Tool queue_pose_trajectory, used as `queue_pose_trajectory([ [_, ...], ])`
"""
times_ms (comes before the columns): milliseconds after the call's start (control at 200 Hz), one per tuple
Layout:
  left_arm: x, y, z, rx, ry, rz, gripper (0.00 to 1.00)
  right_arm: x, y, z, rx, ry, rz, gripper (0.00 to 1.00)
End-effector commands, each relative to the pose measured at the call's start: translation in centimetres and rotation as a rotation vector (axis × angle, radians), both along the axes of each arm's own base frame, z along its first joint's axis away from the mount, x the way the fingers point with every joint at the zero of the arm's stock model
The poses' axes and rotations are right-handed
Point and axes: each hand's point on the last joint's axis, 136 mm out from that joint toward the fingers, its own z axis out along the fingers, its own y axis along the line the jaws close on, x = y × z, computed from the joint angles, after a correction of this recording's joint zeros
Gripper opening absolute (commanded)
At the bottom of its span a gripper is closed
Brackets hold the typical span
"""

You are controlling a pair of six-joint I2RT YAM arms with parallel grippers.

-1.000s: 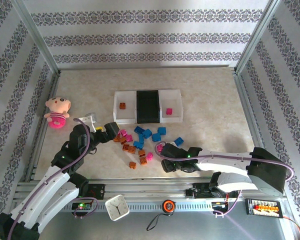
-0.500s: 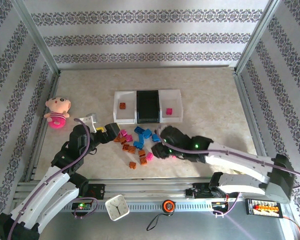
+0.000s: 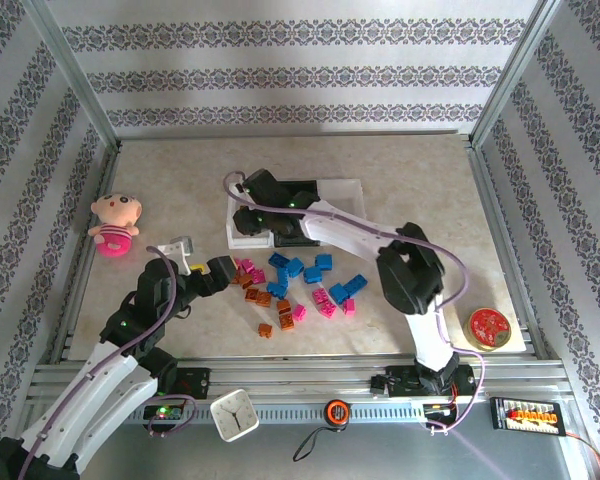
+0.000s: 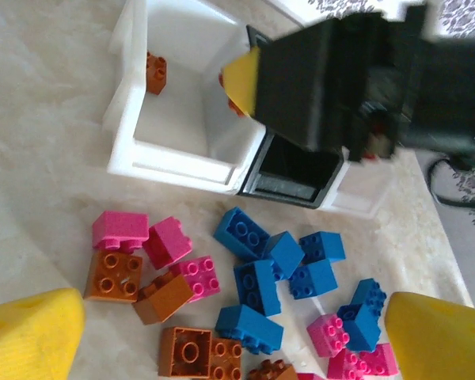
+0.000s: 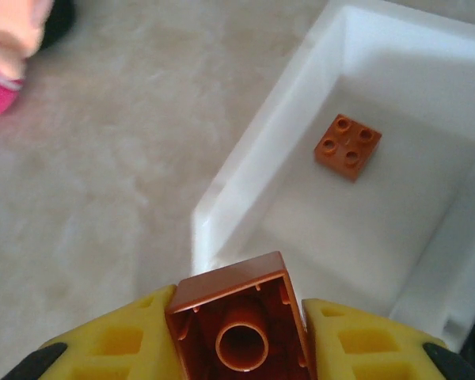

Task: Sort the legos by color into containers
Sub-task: Place the lego in the container, then pick up the lego from the middle-left of the table.

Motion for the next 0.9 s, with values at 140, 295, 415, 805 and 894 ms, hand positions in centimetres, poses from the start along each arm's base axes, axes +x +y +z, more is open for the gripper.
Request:
queue_pose_trajectory([
  [140, -1.2, -0.6, -3.5, 0.04, 0.107, -0.07, 0.9, 4.1, 0.6, -0.6, -0.005, 0.026, -0.071, 0.62],
  [295, -2.1, -3.0, -5.4, 0.059, 0.195, -0.173, 0.83, 3.8, -0.4, 0.7, 0.033, 0.016, -0.088, 0.68],
  [415, -3.8, -4.8, -7.0, 0.13, 0.23, -0.232, 0.81, 2.3, -2.8, 1.4, 0.051, 0.0, -0.108, 0.7],
  [805, -7.7, -10.4, -11.7, 0.486, 0.275, -0.385, 0.74, -2.3, -10.6, 0.3, 0.072, -0.005, -0.185, 0.71],
  [894, -7.4, -11.5, -12.2, 0.509, 0.263, -0.399, 0.71, -2.9, -11.7, 0.6, 0.081, -0.012, -0.197, 0.71],
])
